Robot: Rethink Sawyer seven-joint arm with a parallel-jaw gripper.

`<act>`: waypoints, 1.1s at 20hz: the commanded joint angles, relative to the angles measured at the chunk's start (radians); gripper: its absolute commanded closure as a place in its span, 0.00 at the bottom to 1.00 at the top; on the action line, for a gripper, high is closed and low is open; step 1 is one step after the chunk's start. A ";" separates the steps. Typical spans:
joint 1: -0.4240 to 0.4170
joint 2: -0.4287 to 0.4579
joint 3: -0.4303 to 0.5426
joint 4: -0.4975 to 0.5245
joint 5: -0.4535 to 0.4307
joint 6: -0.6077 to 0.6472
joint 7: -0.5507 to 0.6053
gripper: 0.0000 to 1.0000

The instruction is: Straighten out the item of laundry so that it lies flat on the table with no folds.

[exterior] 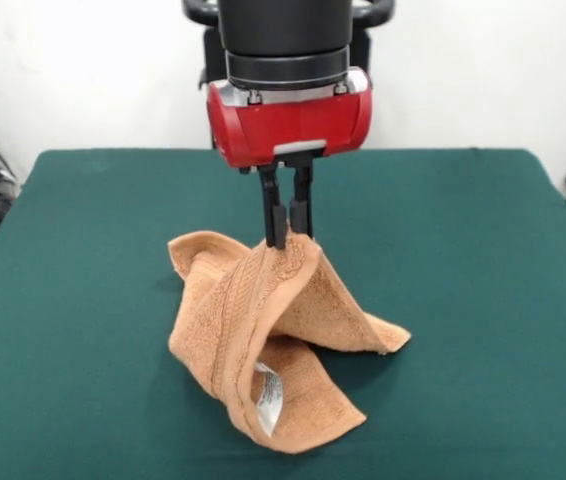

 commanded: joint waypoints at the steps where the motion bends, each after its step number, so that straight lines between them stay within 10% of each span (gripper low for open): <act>1: 0.012 0.007 -0.018 0.039 -0.005 0.028 -0.009 1.00; 22: -0.041 0.082 0.005 -0.169 -0.018 0.188 -0.157 1.00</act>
